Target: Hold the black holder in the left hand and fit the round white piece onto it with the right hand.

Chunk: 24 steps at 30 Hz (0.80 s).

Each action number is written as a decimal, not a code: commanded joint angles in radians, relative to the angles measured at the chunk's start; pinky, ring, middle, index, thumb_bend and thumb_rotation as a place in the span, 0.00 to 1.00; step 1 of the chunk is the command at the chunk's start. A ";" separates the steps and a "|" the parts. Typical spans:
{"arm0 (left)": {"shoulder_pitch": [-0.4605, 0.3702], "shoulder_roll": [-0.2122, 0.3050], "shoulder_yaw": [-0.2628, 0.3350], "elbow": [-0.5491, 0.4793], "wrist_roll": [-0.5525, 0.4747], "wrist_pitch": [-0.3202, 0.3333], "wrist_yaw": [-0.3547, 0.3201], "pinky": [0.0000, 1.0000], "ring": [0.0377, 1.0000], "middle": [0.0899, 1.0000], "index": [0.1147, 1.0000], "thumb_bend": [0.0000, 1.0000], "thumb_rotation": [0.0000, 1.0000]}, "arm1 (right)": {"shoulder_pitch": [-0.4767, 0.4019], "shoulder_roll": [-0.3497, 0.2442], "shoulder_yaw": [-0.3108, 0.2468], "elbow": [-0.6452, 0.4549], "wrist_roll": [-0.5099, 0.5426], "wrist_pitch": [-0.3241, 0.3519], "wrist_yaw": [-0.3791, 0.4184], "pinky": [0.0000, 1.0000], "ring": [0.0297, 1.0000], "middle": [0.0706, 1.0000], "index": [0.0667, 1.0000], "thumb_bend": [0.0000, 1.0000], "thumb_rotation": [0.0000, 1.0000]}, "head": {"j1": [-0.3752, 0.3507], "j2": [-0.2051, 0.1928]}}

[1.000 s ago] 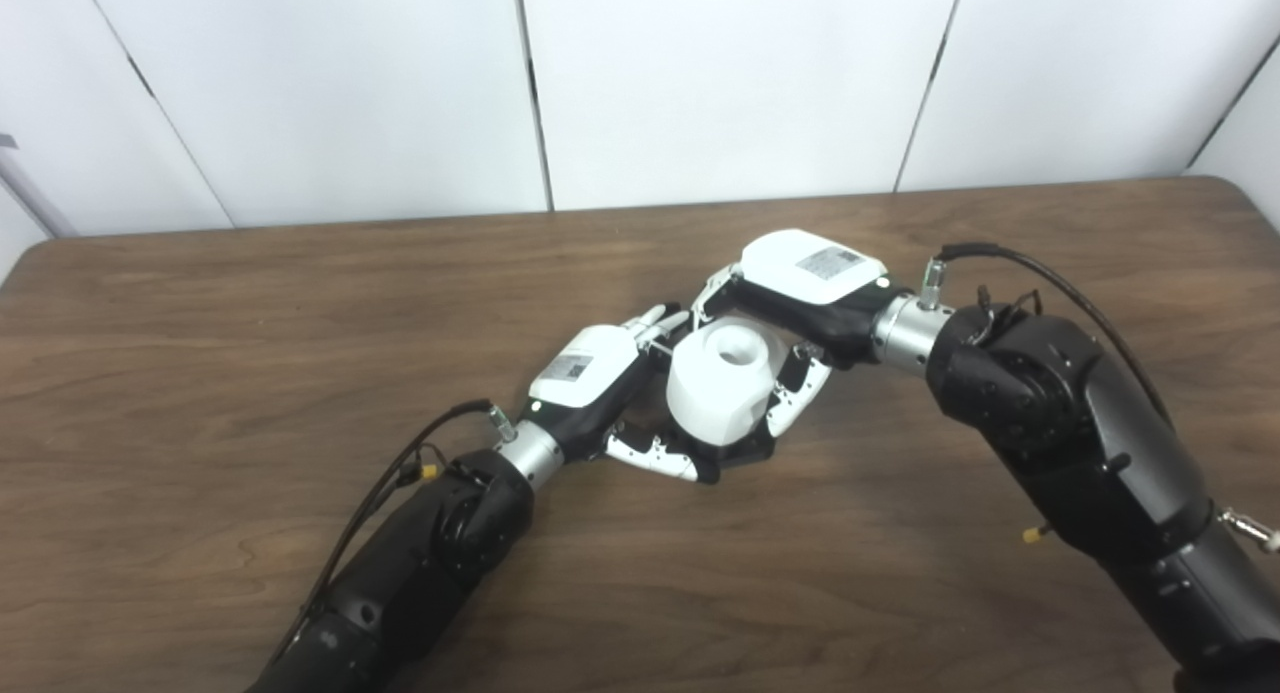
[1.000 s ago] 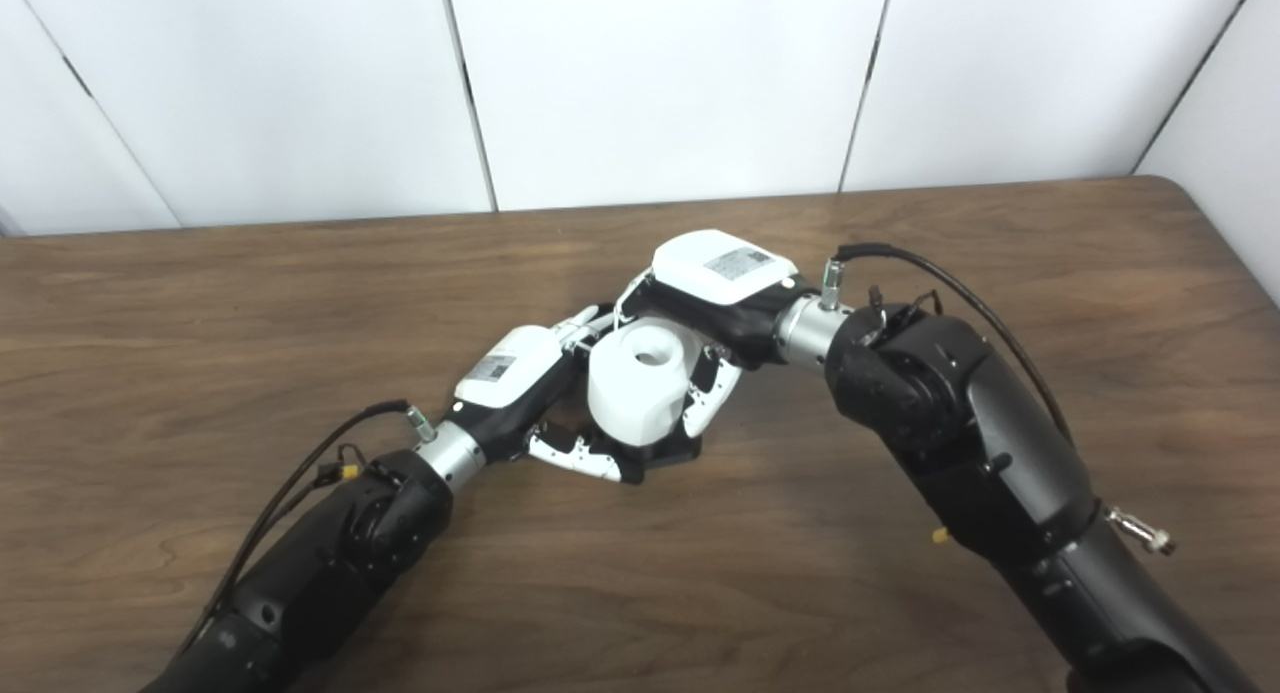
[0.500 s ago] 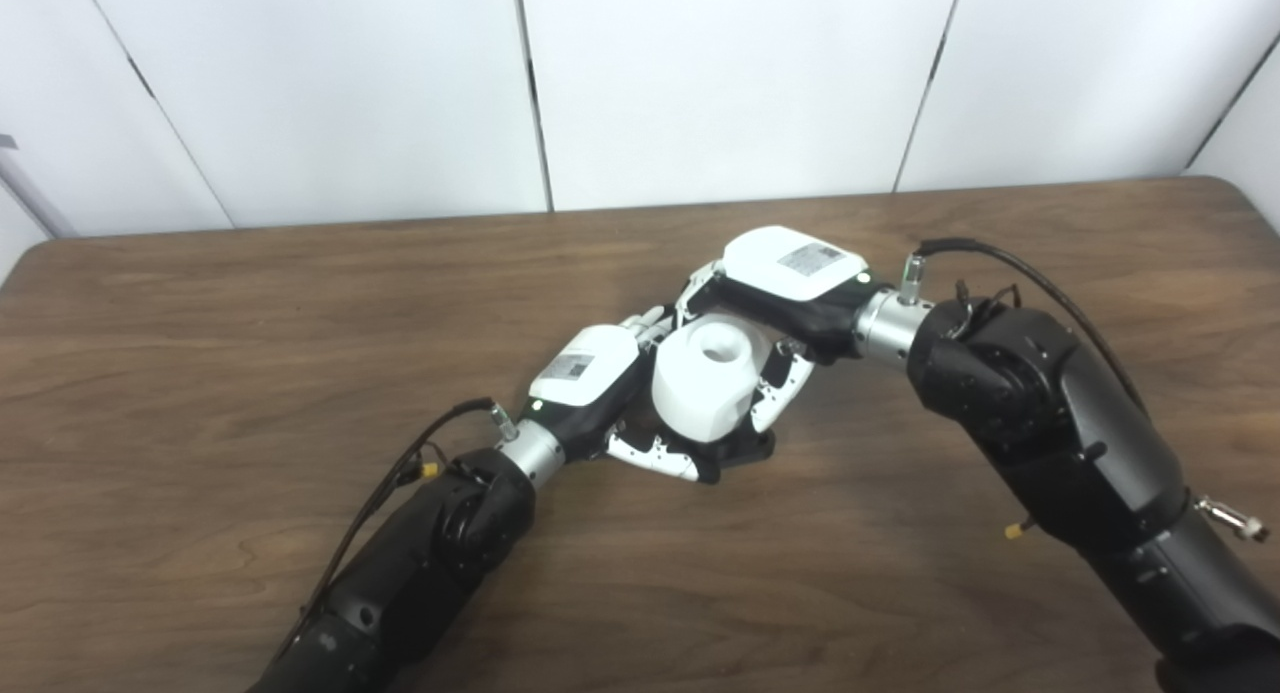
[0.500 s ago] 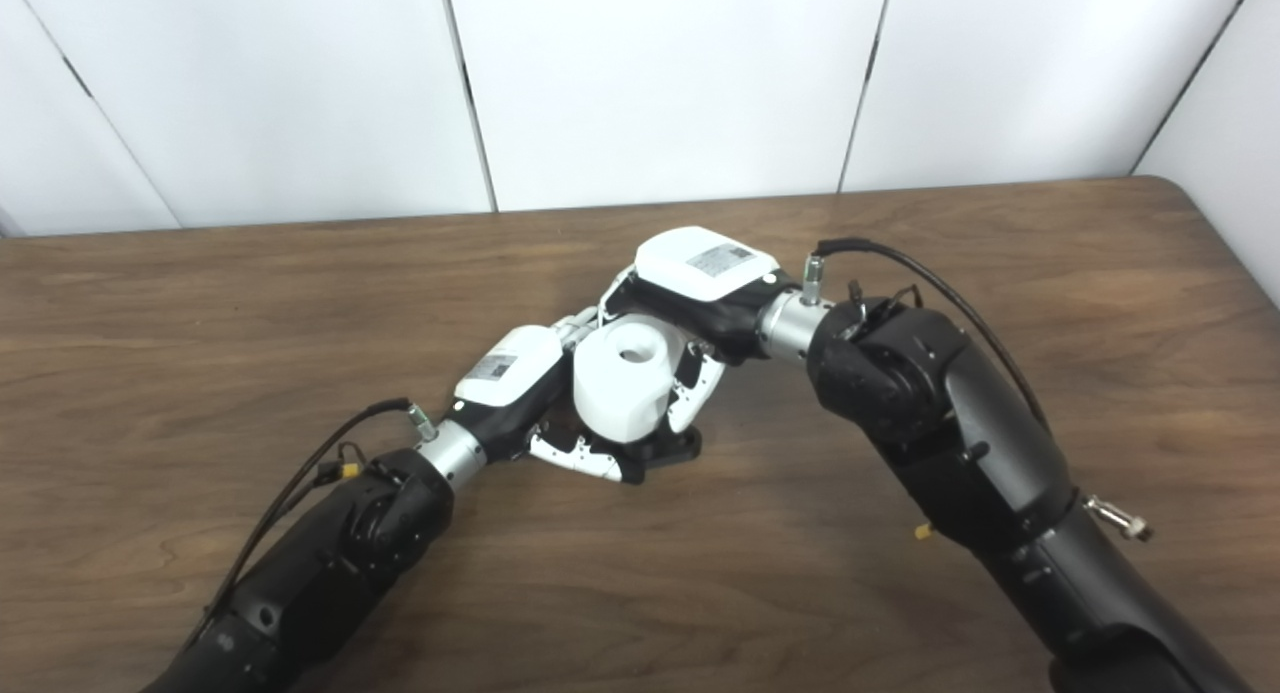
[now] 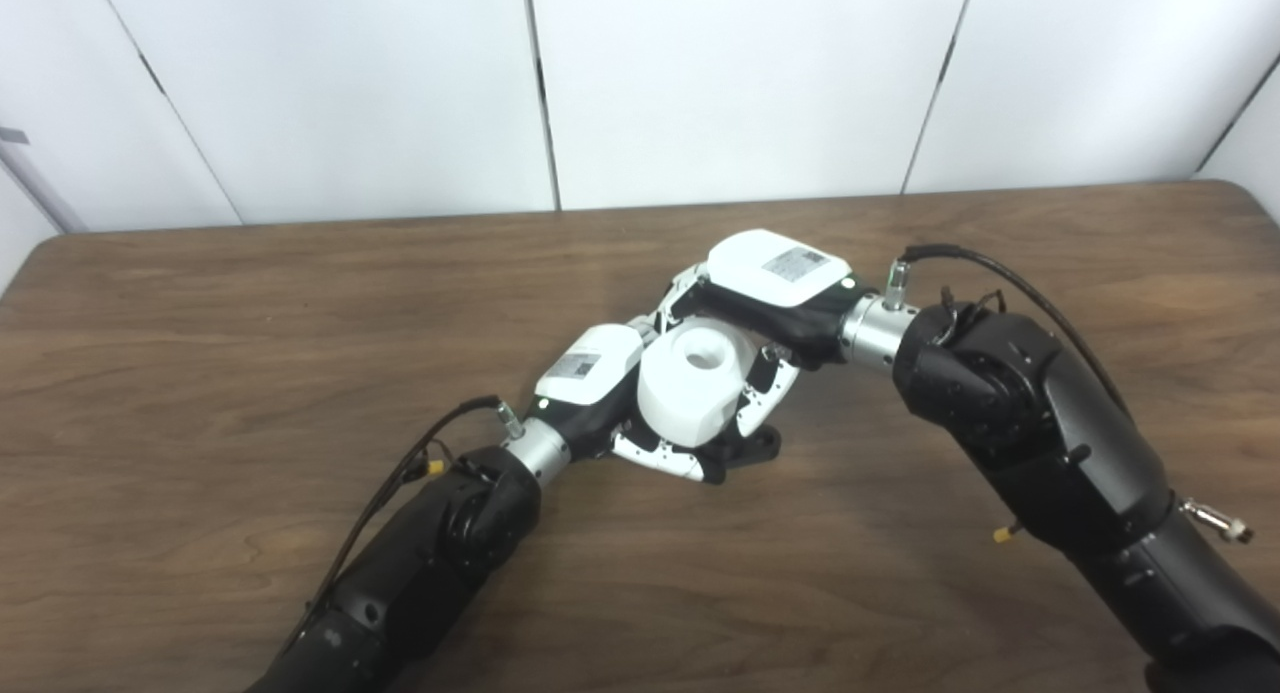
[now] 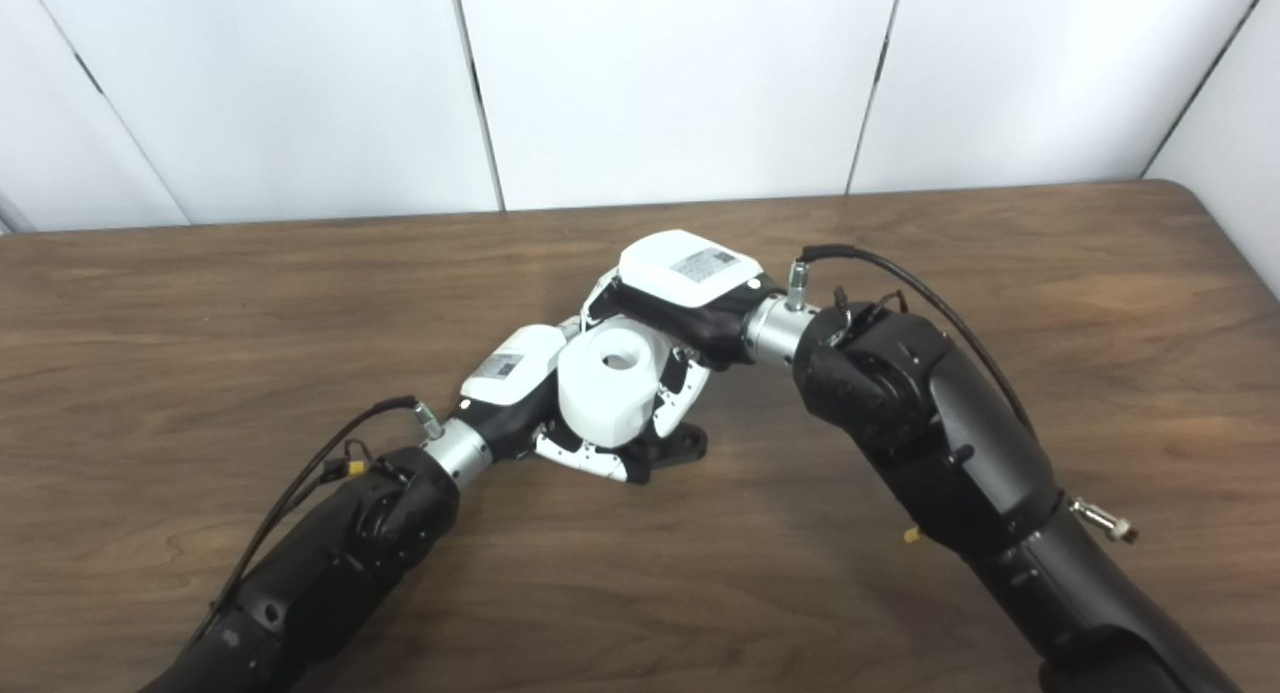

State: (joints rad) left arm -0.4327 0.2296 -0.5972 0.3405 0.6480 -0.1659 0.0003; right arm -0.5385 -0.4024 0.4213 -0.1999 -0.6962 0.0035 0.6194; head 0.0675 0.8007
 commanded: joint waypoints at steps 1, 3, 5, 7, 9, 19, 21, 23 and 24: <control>0.058 0.012 -0.056 0.043 0.051 0.043 -0.111 0.98 1.00 0.95 0.42 0.52 0.07 | -0.012 -0.024 0.014 0.005 -0.006 -0.026 0.017 0.85 0.83 0.72 0.44 0.53 0.14 | 0.000 0.003; 0.057 0.013 -0.057 0.045 0.053 0.043 -0.112 0.98 1.00 0.96 0.42 0.52 0.08 | -0.013 -0.033 0.011 0.002 -0.004 -0.025 0.026 0.85 0.83 0.72 0.44 0.53 0.14 | -0.003 0.004; 0.057 0.014 -0.056 0.046 0.050 0.040 -0.113 0.98 1.00 0.96 0.42 0.52 0.08 | -0.013 -0.042 0.009 -0.002 -0.003 -0.028 0.031 0.85 0.83 0.72 0.44 0.53 0.14 | -0.008 0.004; 0.058 0.015 -0.054 0.044 0.046 0.040 -0.115 0.97 1.00 0.95 0.42 0.52 0.07 | -0.013 -0.050 0.007 -0.004 -0.002 -0.038 0.028 0.84 0.82 0.71 0.44 0.53 0.14 | -0.014 0.005; 0.059 0.017 -0.054 0.043 0.045 0.040 -0.116 0.97 1.00 0.96 0.42 0.52 0.07 | -0.012 -0.059 0.004 -0.005 0.002 -0.045 0.024 0.83 0.82 0.71 0.44 0.53 0.14 | -0.016 0.005; 0.058 0.023 -0.051 0.051 0.036 0.026 -0.114 0.98 1.00 0.96 0.42 0.52 0.07 | -0.009 -0.099 -0.012 -0.022 0.014 -0.069 0.028 0.81 0.82 0.71 0.44 0.53 0.14 | -0.029 0.014; 0.059 0.024 -0.051 0.046 0.036 0.030 -0.117 0.98 1.00 0.96 0.42 0.52 0.07 | -0.010 -0.104 -0.014 -0.028 0.016 -0.065 0.033 0.82 0.82 0.71 0.44 0.53 0.14 | -0.029 0.014; 0.060 0.024 -0.052 0.044 0.039 0.031 -0.116 0.98 1.00 0.96 0.42 0.52 0.07 | -0.010 -0.108 -0.016 -0.032 0.020 -0.059 0.037 0.82 0.82 0.71 0.44 0.53 0.14 | -0.030 0.016; 0.060 0.024 -0.052 0.043 0.040 0.031 -0.116 0.98 1.00 0.96 0.42 0.52 0.07 | -0.010 -0.109 -0.017 -0.033 0.021 -0.055 0.040 0.82 0.82 0.71 0.44 0.52 0.14 | -0.028 0.019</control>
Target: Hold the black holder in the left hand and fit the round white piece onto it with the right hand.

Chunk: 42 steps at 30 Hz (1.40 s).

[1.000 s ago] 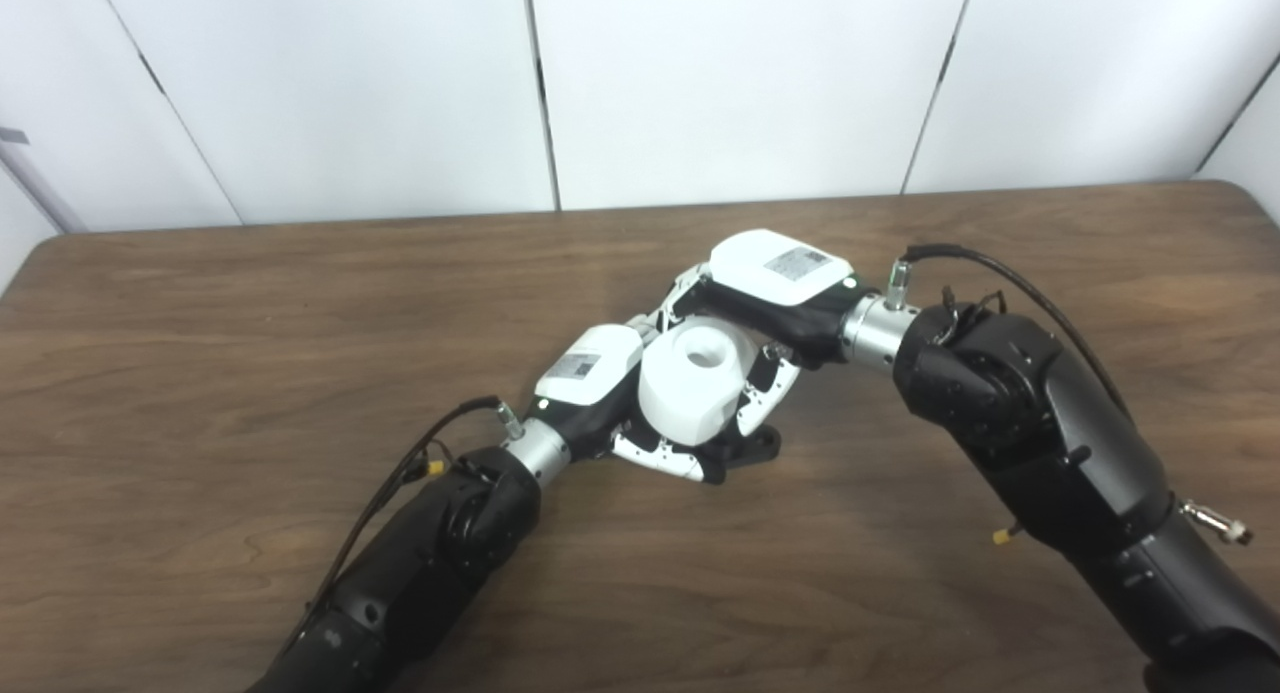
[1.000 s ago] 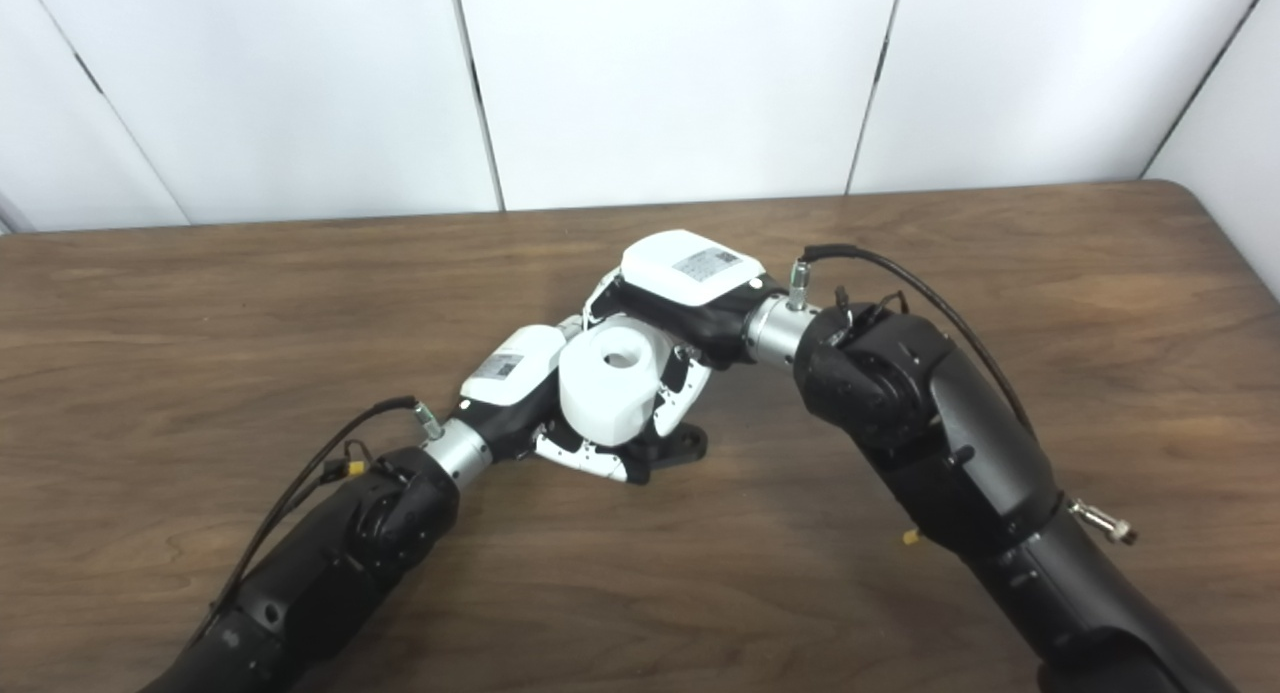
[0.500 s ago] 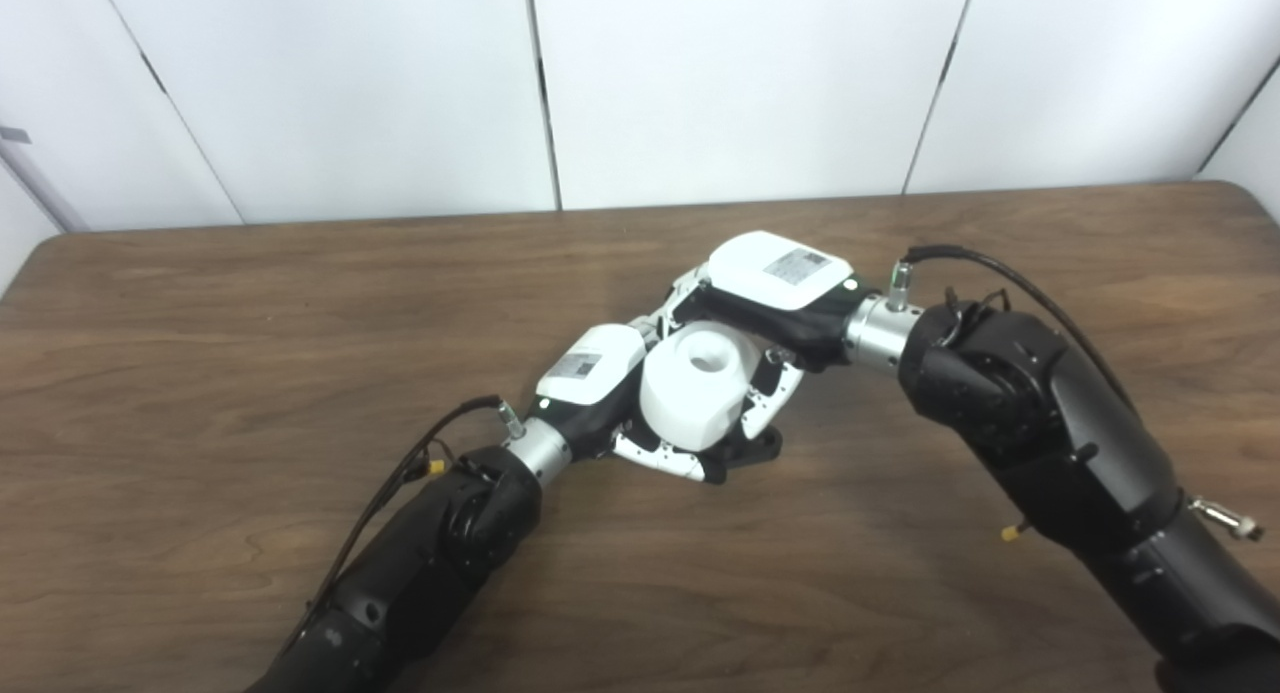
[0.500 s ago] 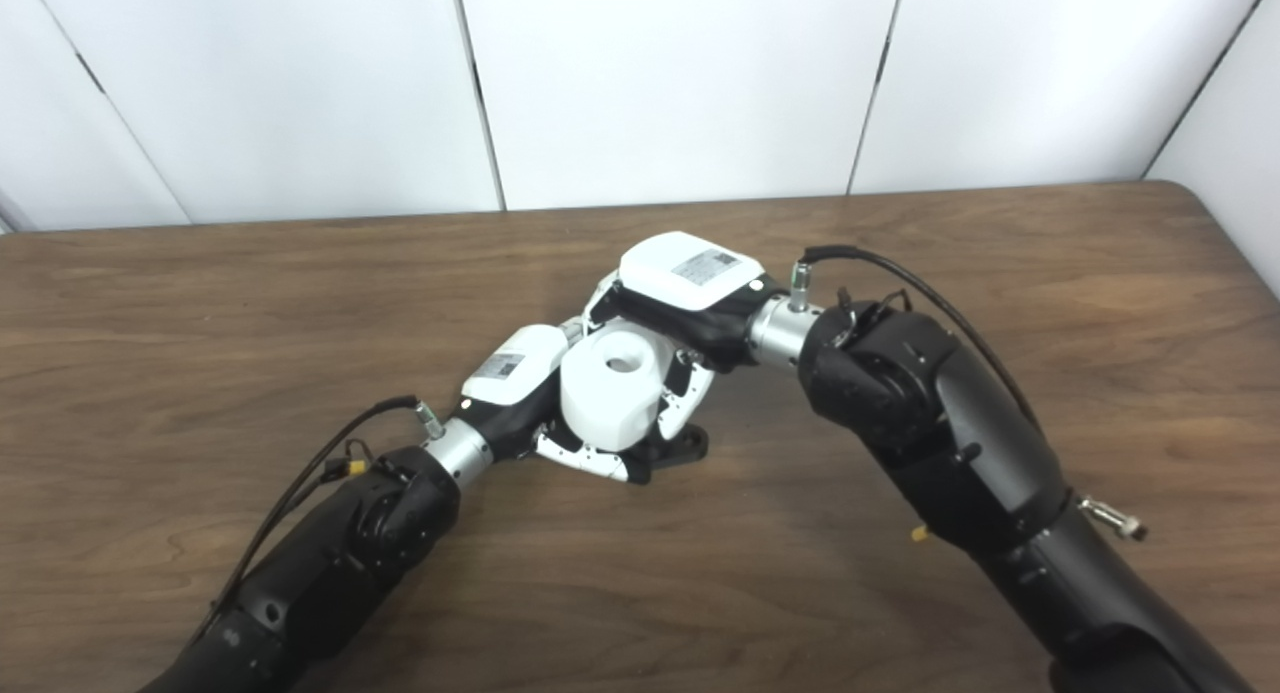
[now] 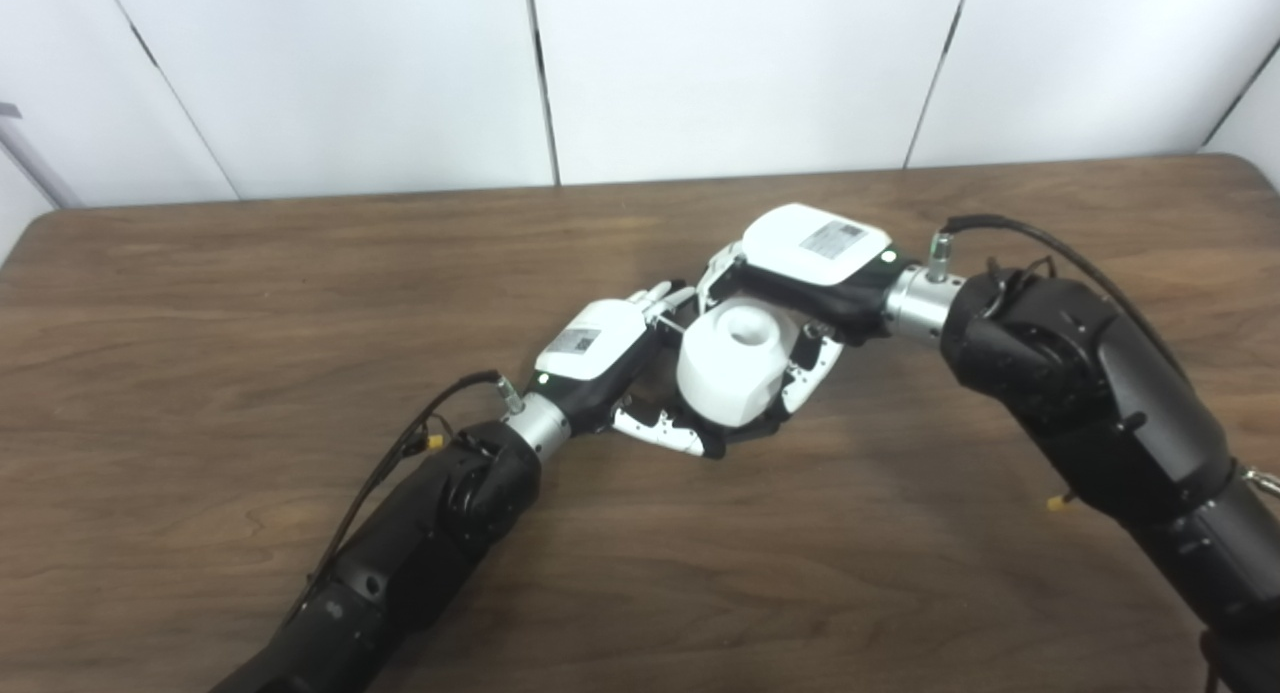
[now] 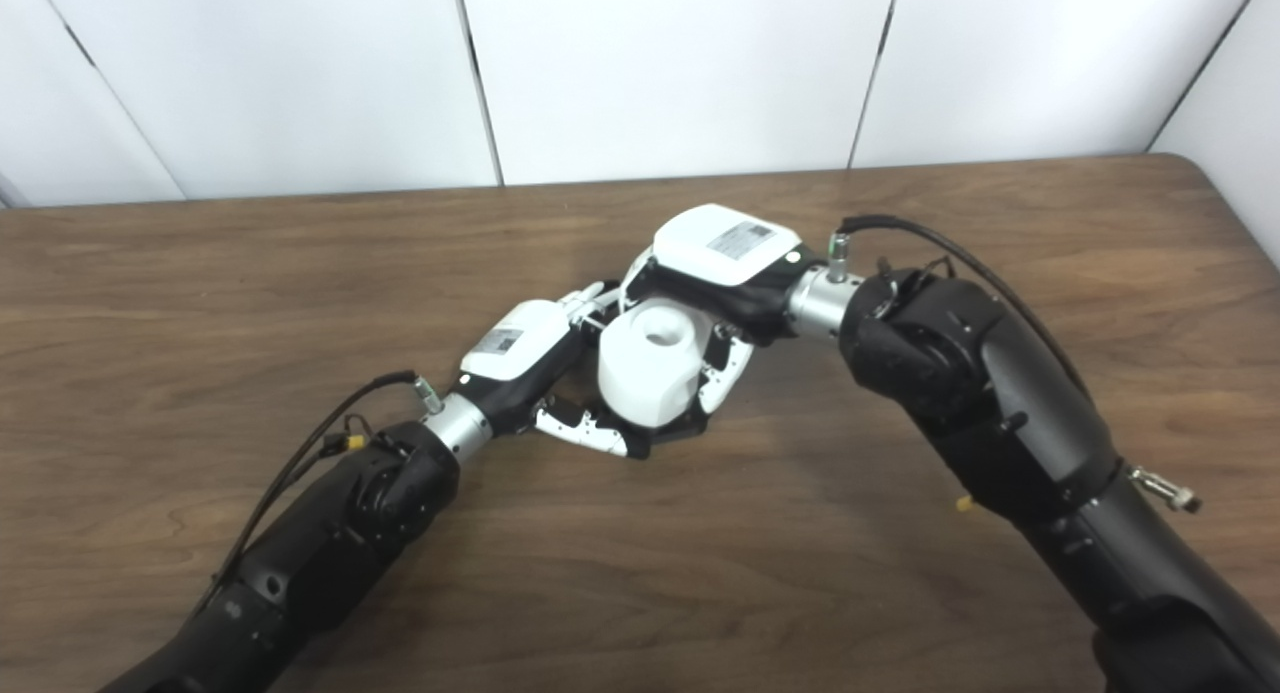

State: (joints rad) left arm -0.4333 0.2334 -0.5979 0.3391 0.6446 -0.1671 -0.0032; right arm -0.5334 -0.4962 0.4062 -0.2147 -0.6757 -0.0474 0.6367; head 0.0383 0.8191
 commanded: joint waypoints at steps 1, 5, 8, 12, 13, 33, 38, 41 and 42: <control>0.061 0.020 -0.051 0.044 0.043 0.029 -0.110 0.97 1.00 0.96 0.42 0.52 0.07 | -0.016 -0.016 -0.003 -0.018 0.001 -0.004 0.024 0.82 0.82 0.72 0.44 0.52 0.14 | 0.001 0.001; 0.062 0.019 -0.050 0.041 0.041 0.028 -0.107 0.97 1.00 0.95 0.42 0.52 0.07 | -0.018 -0.021 -0.003 -0.018 0.002 -0.003 0.034 0.83 0.82 0.72 0.44 0.52 0.15 | 0.002 0.004; 0.058 0.020 -0.052 0.036 0.043 0.040 -0.120 0.97 1.00 0.95 0.42 0.52 0.07 | -0.021 -0.024 -0.003 -0.015 0.003 -0.012 0.033 0.81 0.81 0.71 0.44 0.52 0.14 | 0.002 0.006; 0.057 0.018 -0.052 0.037 0.044 0.040 -0.119 0.97 1.00 0.95 0.42 0.52 0.07 | -0.025 -0.026 -0.003 -0.012 0.005 -0.010 0.039 0.81 0.81 0.72 0.44 0.52 0.14 | 0.002 0.006; 0.057 0.017 -0.051 0.039 0.044 0.037 -0.117 0.97 1.00 0.95 0.42 0.52 0.07 | -0.026 -0.025 -0.003 -0.013 0.005 -0.006 0.042 0.82 0.82 0.72 0.44 0.52 0.14 | 0.003 0.006; 0.059 0.012 -0.051 0.034 0.034 0.046 -0.131 0.99 1.00 0.95 0.42 0.52 0.07 | -0.027 0.038 0.044 0.030 -0.027 0.003 0.046 0.85 0.82 0.71 0.45 0.52 0.14 | 0.008 0.010; 0.059 0.013 -0.053 0.034 0.034 0.044 -0.133 0.99 1.00 0.95 0.42 0.52 0.07 | -0.032 0.052 0.053 0.043 -0.038 0.015 0.051 0.88 0.82 0.71 0.45 0.52 0.14 | 0.006 0.009; 0.060 0.013 -0.051 0.029 0.027 0.053 -0.143 1.00 1.00 0.95 0.42 0.52 0.07 | -0.033 0.053 0.056 0.056 -0.041 0.006 0.043 0.88 0.82 0.71 0.45 0.52 0.14 | 0.006 0.009; 0.060 0.014 -0.051 0.027 0.027 0.055 -0.143 1.00 1.00 0.95 0.42 0.52 0.07 | -0.033 0.053 0.056 0.058 -0.041 0.004 0.043 0.87 0.81 0.71 0.45 0.52 0.14 | 0.011 0.011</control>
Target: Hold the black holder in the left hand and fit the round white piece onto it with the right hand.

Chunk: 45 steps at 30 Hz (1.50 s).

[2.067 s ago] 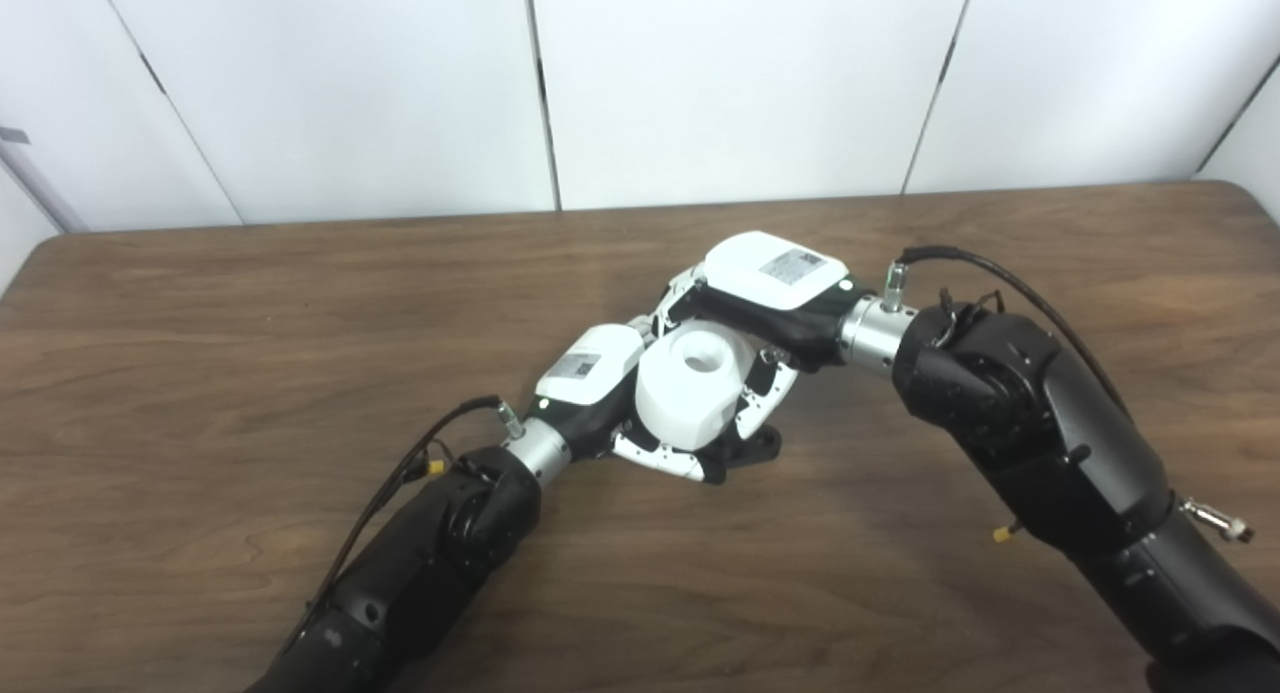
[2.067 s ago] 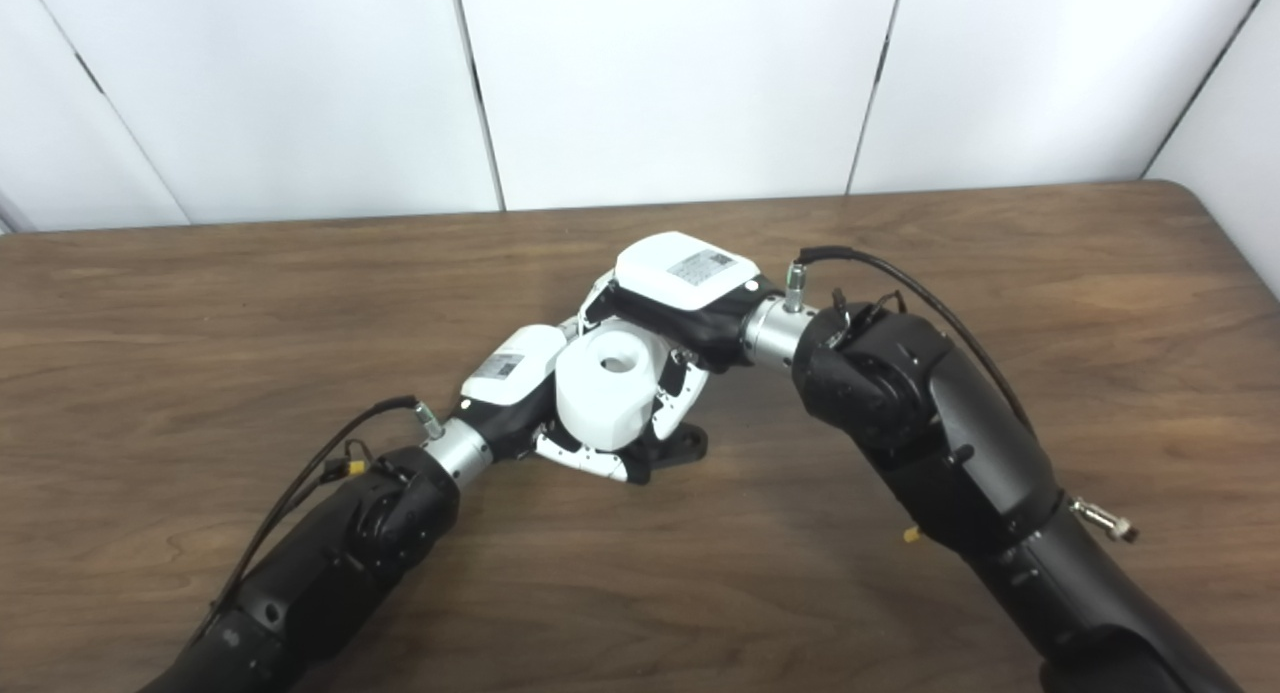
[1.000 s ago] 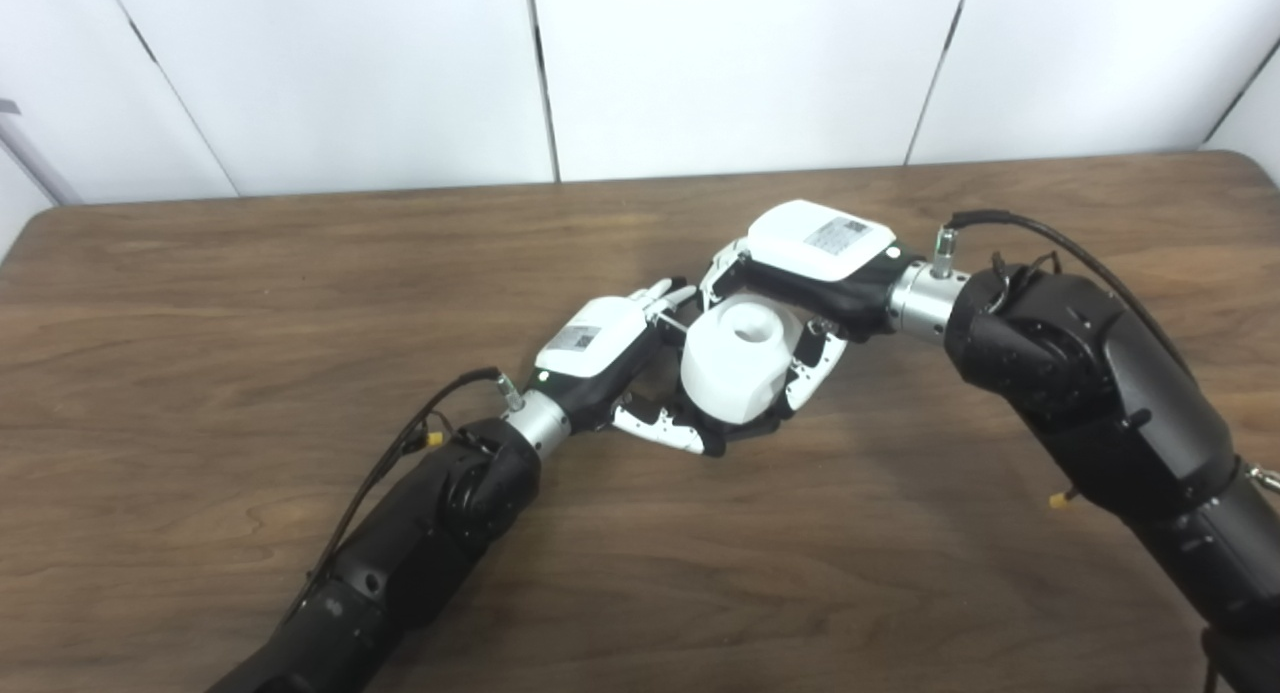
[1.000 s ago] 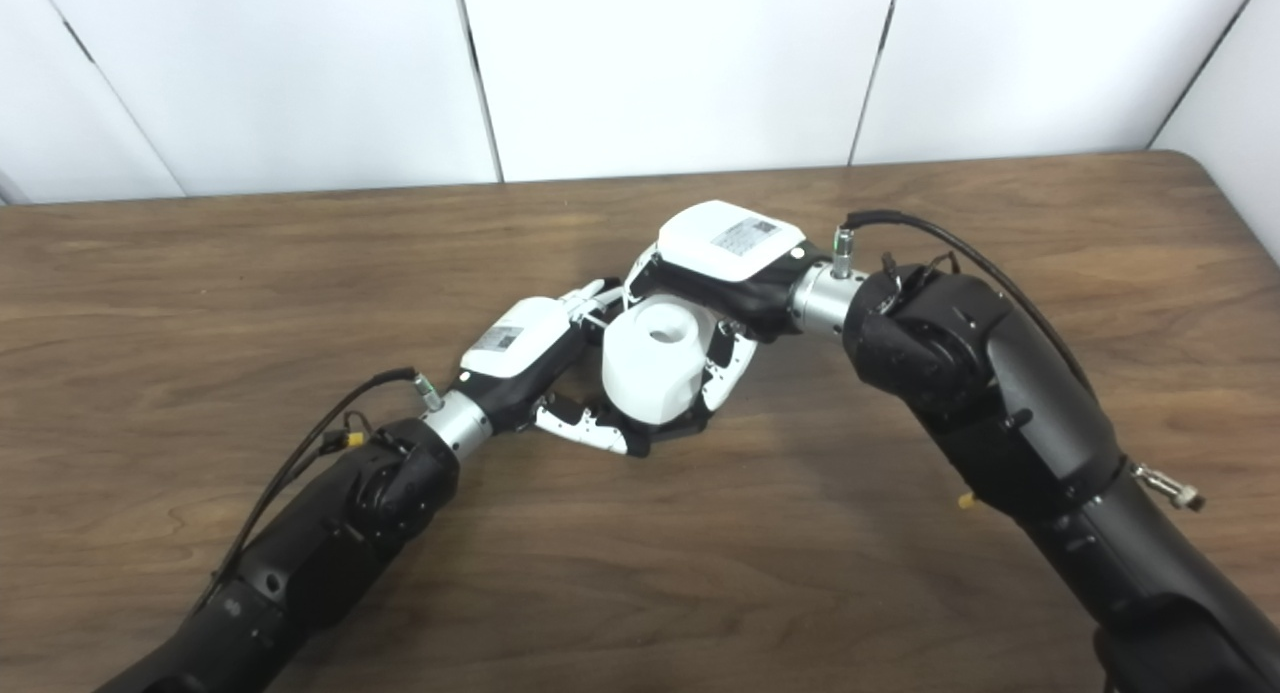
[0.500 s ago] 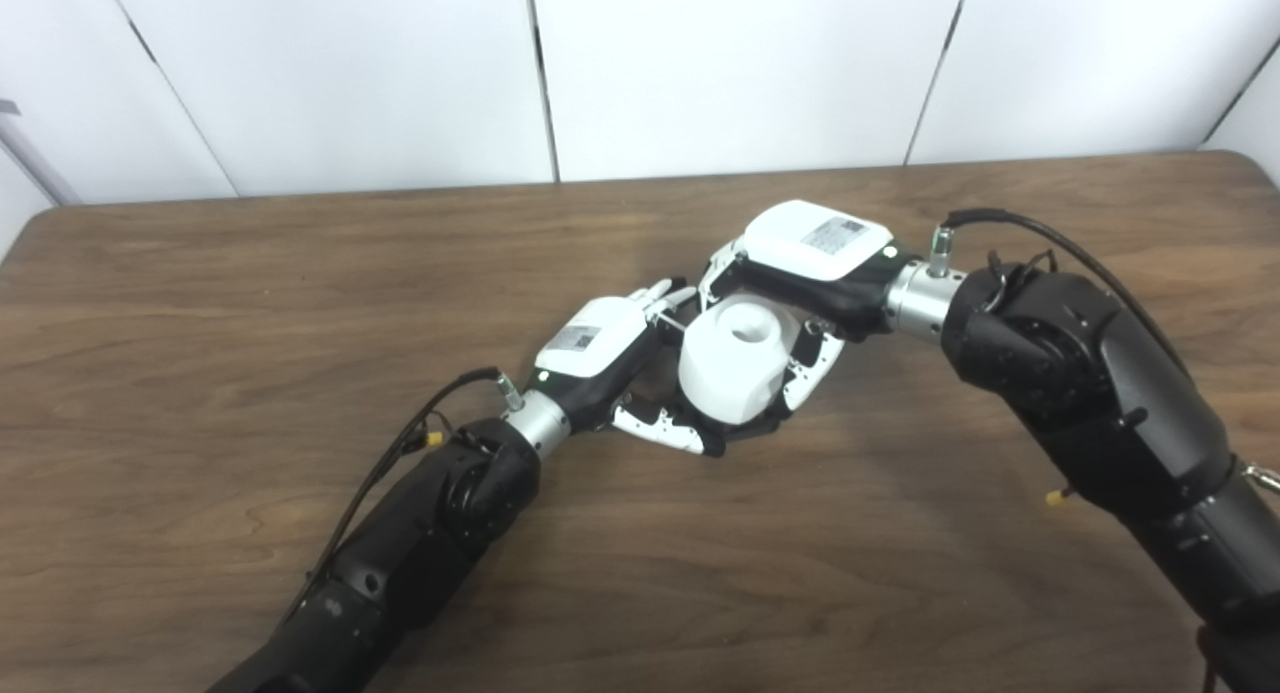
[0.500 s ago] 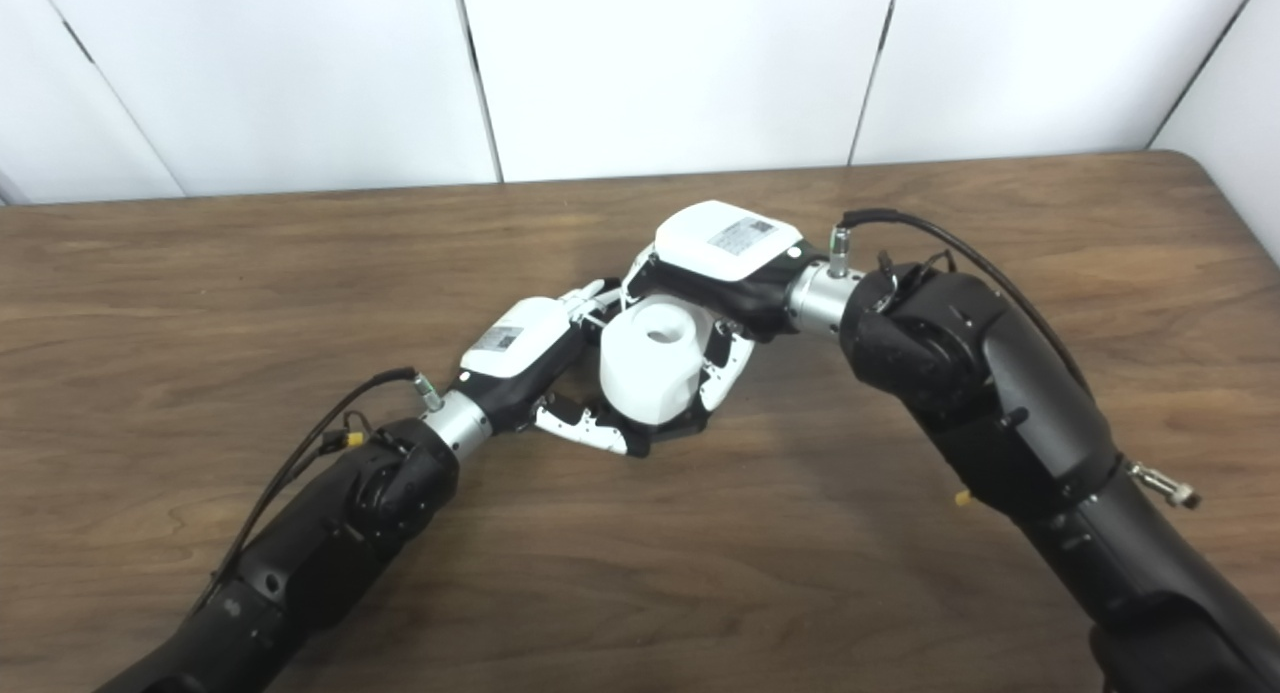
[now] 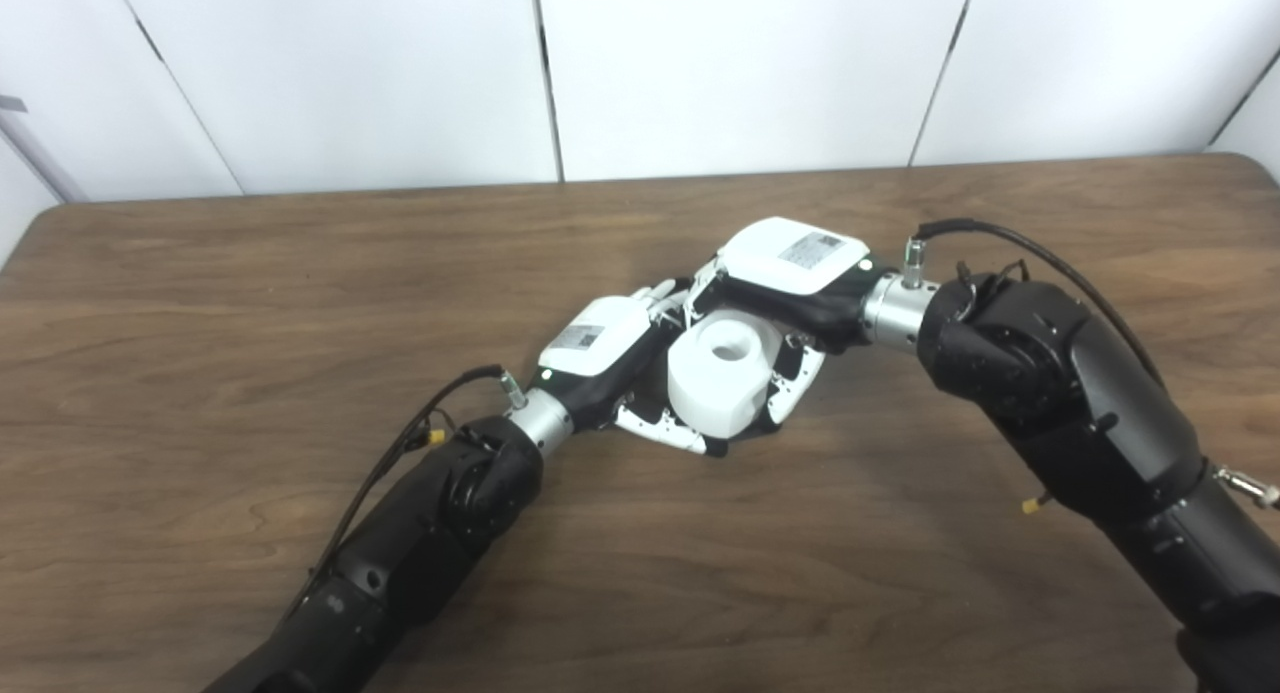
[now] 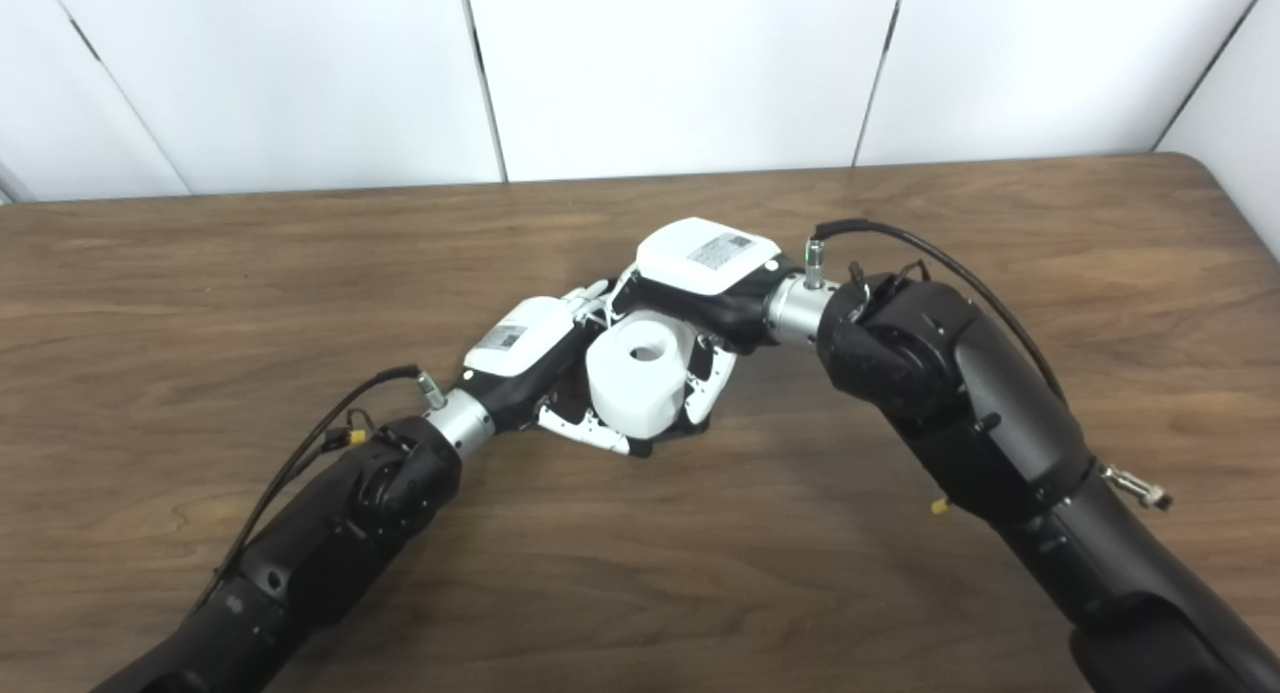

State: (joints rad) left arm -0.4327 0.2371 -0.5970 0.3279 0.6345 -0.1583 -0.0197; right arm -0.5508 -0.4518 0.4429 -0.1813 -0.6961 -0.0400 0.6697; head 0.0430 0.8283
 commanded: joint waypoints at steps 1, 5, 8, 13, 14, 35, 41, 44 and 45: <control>0.059 0.011 -0.052 0.038 0.037 0.046 -0.126 1.00 1.00 0.95 0.42 0.52 0.07 | -0.015 0.008 0.019 0.026 -0.021 -0.004 0.009 0.87 0.81 0.71 0.45 0.52 0.14 | 0.005 0.001; 0.057 0.012 -0.054 0.045 0.039 0.041 -0.120 0.99 1.00 0.95 0.42 0.52 0.07 | -0.014 0.003 0.016 0.025 -0.019 0.002 0.016 0.86 0.81 0.71 0.45 0.52 0.14 | 0.002 -0.001; 0.055 0.014 -0.057 0.050 0.043 0.038 -0.118 0.99 1.00 0.95 0.42 0.52 0.07 | -0.011 0.002 0.007 0.009 -0.015 0.042 0.038 0.85 0.82 0.74 0.57 0.68 0.19 | -0.001 -0.007; 0.053 0.013 -0.055 0.062 0.040 0.027 -0.108 0.97 1.00 0.95 0.42 0.52 0.07 | 0.001 -0.011 -0.007 -0.028 -0.038 0.089 0.033 0.79 0.86 0.94 0.99 0.96 0.26 | -0.008 -0.015; 0.053 0.012 -0.055 0.064 0.039 0.027 -0.108 0.98 1.00 0.95 0.42 0.52 0.07 | 0.005 -0.014 -0.014 -0.033 -0.038 0.090 0.022 0.78 0.86 0.95 0.99 0.98 0.25 | -0.008 -0.015; 0.052 0.019 -0.057 0.077 0.037 0.021 -0.112 0.97 1.00 0.95 0.42 0.52 0.07 | 0.019 -0.070 -0.130 -0.045 -0.015 0.047 -0.076 0.77 0.85 0.92 1.00 0.94 0.22 | -0.016 -0.020; 0.053 0.021 -0.061 0.078 0.049 0.018 -0.103 0.97 1.00 0.95 0.42 0.52 0.07 | 0.020 -0.074 -0.164 -0.032 0.021 0.026 -0.100 0.77 0.85 0.91 1.00 0.94 0.17 | -0.020 -0.023; 0.054 0.019 -0.058 0.080 0.043 0.017 -0.101 0.97 1.00 0.95 0.42 0.52 0.07 | 0.020 -0.076 -0.173 -0.033 0.024 0.030 -0.102 0.75 0.83 0.89 1.00 0.93 0.17 | -0.020 -0.023; 0.055 0.019 -0.056 0.079 0.039 0.017 -0.102 0.97 1.00 0.95 0.42 0.52 0.07 | 0.021 -0.077 -0.175 -0.034 0.024 0.030 -0.102 0.75 0.83 0.88 1.00 0.93 0.17 | -0.020 -0.023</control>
